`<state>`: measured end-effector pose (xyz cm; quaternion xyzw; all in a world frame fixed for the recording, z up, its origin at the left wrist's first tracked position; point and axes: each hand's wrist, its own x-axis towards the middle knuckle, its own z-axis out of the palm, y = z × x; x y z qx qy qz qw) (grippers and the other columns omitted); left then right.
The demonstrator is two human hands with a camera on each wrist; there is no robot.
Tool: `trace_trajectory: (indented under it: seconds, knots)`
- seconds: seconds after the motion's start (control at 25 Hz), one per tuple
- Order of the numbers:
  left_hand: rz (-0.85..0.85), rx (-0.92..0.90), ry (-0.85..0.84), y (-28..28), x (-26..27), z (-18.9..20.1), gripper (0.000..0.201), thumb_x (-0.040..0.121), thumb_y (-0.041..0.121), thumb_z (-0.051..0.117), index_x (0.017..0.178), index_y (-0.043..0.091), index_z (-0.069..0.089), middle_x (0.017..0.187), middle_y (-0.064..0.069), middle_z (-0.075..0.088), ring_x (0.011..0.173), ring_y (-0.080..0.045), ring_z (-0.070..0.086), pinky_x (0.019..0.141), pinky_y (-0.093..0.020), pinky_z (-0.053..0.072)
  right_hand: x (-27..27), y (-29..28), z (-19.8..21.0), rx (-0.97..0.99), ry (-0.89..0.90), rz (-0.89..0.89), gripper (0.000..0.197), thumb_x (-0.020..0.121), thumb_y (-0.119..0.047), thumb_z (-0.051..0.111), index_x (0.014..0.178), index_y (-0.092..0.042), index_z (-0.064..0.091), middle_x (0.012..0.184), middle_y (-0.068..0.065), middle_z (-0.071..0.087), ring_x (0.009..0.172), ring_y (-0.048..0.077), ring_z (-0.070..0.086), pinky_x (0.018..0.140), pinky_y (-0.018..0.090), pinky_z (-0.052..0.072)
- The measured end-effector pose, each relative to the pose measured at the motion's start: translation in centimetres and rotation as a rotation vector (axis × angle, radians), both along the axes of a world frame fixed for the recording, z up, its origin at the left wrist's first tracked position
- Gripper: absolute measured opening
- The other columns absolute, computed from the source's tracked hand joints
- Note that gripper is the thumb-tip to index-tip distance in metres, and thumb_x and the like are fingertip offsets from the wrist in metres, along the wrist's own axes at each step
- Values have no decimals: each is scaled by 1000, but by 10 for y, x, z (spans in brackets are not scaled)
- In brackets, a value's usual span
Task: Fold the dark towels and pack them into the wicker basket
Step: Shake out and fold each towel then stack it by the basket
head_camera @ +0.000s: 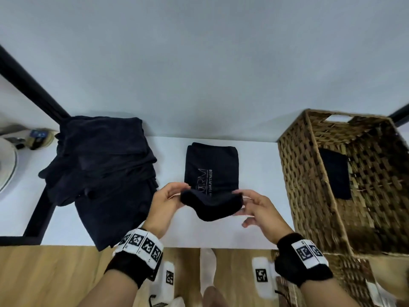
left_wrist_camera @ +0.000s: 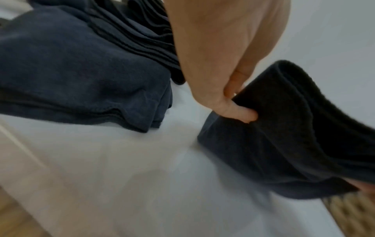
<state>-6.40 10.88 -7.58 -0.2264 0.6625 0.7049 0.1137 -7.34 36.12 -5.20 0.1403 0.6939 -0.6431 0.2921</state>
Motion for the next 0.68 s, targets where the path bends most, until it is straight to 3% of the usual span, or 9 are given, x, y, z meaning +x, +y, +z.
trace_trajectory:
  seconds: [0.08, 0.16, 0.2, 0.28, 0.36, 0.44, 0.48, 0.6, 0.68]
  knots:
    - [-63, -44, 35, -1, -24, 9, 36, 81, -16, 61, 105, 10, 67, 96, -2, 72, 81, -7, 69, 70, -13, 52, -29, -3, 6, 65, 71, -9, 23, 89, -1, 55, 107, -11, 65, 85, 14, 72, 71, 24, 70, 49, 25, 43]
    - [-44, -183, 58, 0, -57, 5, 11, 83, 4, 70, 94, 9, 71, 85, -6, 71, 68, -4, 64, 63, -16, 49, -63, -7, 0, 187, 152, -76, 7, 87, -12, 66, 88, -5, 66, 60, 7, 61, 52, 18, 52, 48, 25, 35]
    - [-12, -244, 57, 1, -77, 0, 10, 84, 17, 72, 86, 7, 71, 81, -9, 71, 68, -9, 63, 64, -23, 51, -81, -8, -8, 237, 188, -103, 18, 85, -19, 69, 76, -6, 62, 55, 2, 51, 51, 16, 43, 50, 26, 33]
    - [22, -375, 23, 3, -114, -14, 31, 85, 35, 70, 78, 4, 69, 78, -12, 71, 70, -18, 62, 68, -34, 51, -115, -13, -26, 338, 219, -121, 35, 83, -31, 70, 61, -12, 52, 55, -1, 44, 54, 16, 39, 55, 31, 35]
    - [-14, -538, -39, 7, -146, -30, 37, 88, 39, 65, 83, 3, 67, 81, -11, 69, 79, -23, 63, 70, -33, 47, -147, -14, -48, 488, 216, -77, 33, 86, -36, 67, 68, -9, 58, 64, 7, 57, 63, 24, 53, 65, 36, 45]
    - [-87, -734, -89, 13, -162, -42, 35, 91, 40, 60, 109, 10, 64, 105, -10, 67, 100, -28, 62, 82, -34, 48, -163, -15, -70, 694, 237, -23, 27, 91, -32, 61, 100, -8, 67, 94, 12, 70, 92, 29, 64, 85, 37, 49]
    - [-150, -840, -17, 16, -164, -48, 40, 92, 42, 57, 119, 13, 60, 115, -10, 62, 107, -29, 59, 89, -38, 48, -165, -19, -77, 776, 327, -12, 29, 93, -27, 58, 115, -9, 64, 106, 12, 68, 102, 29, 63, 90, 37, 48]
    - [-646, -1125, 381, 27, -144, -73, 62, 87, 56, 40, 128, 13, 58, 131, -11, 58, 118, -31, 57, 91, -43, 48, -153, -39, -95, 848, 875, 255, 32, 91, -14, 51, 120, -12, 65, 116, 8, 68, 106, 29, 65, 87, 37, 53]
    - [-860, -1272, 383, 24, -134, -88, 71, 87, 58, 33, 134, 10, 56, 142, -10, 52, 127, -29, 54, 91, -47, 50, -143, -42, -117, 954, 960, 521, 39, 91, -24, 44, 122, -15, 65, 126, 5, 66, 116, 24, 63, 88, 41, 55]
